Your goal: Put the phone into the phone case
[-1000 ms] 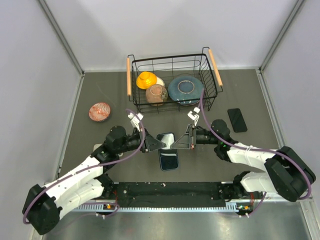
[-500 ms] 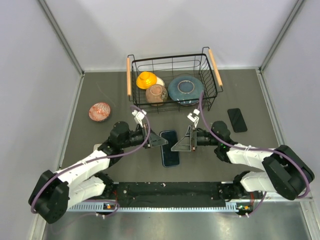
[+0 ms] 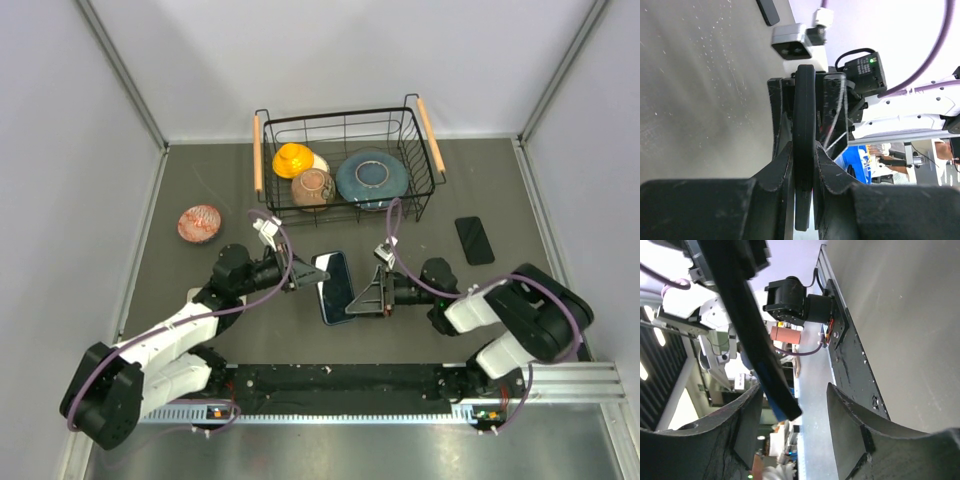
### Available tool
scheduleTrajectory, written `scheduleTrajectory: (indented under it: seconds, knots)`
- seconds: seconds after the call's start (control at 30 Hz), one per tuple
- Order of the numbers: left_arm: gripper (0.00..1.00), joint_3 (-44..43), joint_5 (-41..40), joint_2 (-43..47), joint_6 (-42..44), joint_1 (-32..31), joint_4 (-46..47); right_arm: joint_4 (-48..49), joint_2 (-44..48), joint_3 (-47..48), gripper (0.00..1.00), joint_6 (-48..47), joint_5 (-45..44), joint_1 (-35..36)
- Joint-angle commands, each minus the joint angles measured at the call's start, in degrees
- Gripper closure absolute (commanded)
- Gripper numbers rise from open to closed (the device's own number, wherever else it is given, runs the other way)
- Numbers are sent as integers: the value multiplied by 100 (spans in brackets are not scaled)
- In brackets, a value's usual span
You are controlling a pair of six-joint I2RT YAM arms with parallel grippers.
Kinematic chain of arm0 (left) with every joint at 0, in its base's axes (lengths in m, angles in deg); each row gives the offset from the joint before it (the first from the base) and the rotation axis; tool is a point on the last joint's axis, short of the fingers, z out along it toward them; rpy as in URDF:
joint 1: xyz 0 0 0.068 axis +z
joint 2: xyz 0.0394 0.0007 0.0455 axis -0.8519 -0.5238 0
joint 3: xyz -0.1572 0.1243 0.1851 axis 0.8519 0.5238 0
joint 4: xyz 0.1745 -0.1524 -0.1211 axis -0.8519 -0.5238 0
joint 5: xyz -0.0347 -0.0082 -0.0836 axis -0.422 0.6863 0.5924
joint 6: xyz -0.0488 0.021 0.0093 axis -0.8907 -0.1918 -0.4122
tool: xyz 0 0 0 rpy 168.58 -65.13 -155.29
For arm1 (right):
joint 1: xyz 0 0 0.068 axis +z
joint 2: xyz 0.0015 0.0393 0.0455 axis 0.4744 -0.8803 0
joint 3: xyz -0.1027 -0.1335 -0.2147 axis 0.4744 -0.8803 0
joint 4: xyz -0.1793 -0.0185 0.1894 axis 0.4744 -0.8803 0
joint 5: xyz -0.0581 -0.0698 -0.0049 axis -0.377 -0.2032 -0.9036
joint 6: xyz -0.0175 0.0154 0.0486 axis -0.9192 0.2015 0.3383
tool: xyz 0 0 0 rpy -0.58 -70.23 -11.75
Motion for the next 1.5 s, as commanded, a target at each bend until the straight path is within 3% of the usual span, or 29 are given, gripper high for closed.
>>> scheduleTrajectory:
  seconds: [0.0, 0.23, 0.33, 0.37, 0.47, 0.77, 0.9, 0.93, 1.13, 1.23, 1.33, 1.47]
  knots:
    - [100, 5, 45, -1, -109, 97, 698, 2324, -605, -98, 49, 650, 9, -26]
    - [100, 76, 1, -54, 76, 194, 426, 2308, -703, -124, 63, 572, -114, -8]
    - [100, 23, -113, -36, 304, 194, 67, 2307, -597, -133, 74, 589, -167, -8]
    - [100, -3, -122, -45, 452, 194, -13, 2316, -571, -115, 83, 607, -184, -8]
    - [100, -179, -9, -88, 847, 194, -461, 2308, -510, -63, 98, 686, -228, -8]
    - [100, -539, 0, -176, 1771, 194, -1551, 2290, -457, 87, 100, 1451, -597, -8]
    - [100, -610, 447, -229, 1755, 194, -1518, 2071, -413, 26, 86, 1171, -641, 1]
    - [100, -610, 536, -238, 1729, 194, -1500, 2044, -369, -9, 77, 1100, -650, -8]
    - [100, -645, 1203, -124, 1579, 194, -1473, 1098, 87, -45, 45, 283, -633, -8]
    - [100, -680, 1441, -80, 1588, 194, -1578, 19, 553, 77, 36, -341, -641, -8]
    - [100, -689, 1696, -62, 1570, 194, -1605, -1063, 1124, 384, 34, -1087, -685, -8]
    - [100, -654, 1995, -80, 1430, 202, -1378, -3232, 1696, 921, 33, -2307, -799, -8]
